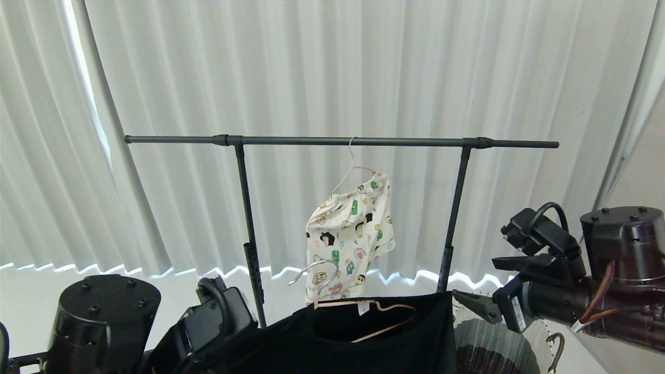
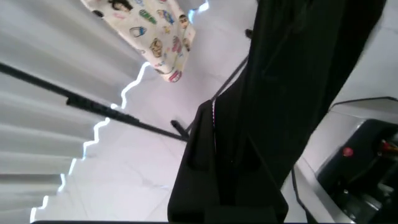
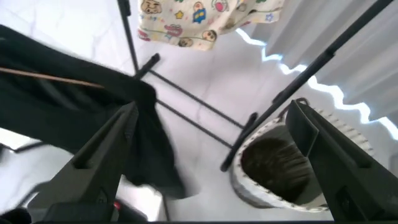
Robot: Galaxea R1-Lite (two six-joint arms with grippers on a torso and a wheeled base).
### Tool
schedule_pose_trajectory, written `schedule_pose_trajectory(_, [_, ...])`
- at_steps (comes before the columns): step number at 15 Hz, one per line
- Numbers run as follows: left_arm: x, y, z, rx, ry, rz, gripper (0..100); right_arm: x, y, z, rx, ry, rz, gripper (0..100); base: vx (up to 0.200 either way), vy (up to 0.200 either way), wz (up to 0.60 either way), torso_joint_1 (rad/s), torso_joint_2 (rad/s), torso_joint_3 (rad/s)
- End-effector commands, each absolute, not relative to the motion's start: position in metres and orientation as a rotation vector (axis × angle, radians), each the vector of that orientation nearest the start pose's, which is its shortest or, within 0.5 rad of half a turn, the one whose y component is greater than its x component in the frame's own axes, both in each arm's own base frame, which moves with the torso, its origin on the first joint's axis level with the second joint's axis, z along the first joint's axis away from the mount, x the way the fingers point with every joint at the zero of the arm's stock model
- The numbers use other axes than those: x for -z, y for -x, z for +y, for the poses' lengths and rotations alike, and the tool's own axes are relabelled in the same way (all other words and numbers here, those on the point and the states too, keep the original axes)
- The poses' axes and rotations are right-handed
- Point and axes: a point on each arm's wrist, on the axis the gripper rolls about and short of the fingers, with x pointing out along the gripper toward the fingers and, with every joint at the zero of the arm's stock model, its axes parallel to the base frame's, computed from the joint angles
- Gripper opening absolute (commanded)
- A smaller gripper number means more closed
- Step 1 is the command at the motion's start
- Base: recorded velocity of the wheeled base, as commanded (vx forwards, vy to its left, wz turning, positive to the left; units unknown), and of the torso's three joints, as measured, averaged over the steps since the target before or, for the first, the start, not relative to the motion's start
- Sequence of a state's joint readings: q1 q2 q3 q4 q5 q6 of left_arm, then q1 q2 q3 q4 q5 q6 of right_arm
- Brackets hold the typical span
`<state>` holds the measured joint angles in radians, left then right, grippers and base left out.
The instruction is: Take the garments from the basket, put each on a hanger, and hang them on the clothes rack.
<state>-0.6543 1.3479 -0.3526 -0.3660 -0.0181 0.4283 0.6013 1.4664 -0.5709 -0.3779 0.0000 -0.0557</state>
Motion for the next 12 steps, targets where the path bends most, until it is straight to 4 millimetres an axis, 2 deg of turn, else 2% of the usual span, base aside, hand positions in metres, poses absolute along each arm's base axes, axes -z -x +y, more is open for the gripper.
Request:
schedule_pose_trajectory(1, [-0.127,-0.132,-0.103,0.824,-0.582,0.451,0,-0.162,-0.188,0.121,-0.605,0.228,0.464,100,0.0,0.0,0.0,0.0,0.0,0.0])
schedule_pose_trajectory(5, [-0.123,-0.128,-0.101,0.851,-0.583,0.458,0,-0.164,-0.187,0.122,-0.673,0.27,0.438,100,0.0,0.0,0.0,0.0,0.0,0.0])
schedule_pose_trajectory(8, [-0.116,-0.136,-0.099,0.683,-0.635,0.521,0,-0.169,-0.177,0.118,-0.75,0.295,0.452,100,0.0,0.0,0.0,0.0,0.0,0.0])
schedule_pose_trajectory(12, [-0.12,-0.13,-0.108,0.808,-0.617,0.482,0,-0.167,-0.172,0.124,-0.896,0.377,0.474,100,0.0,0.0,0.0,0.0,0.0,0.0])
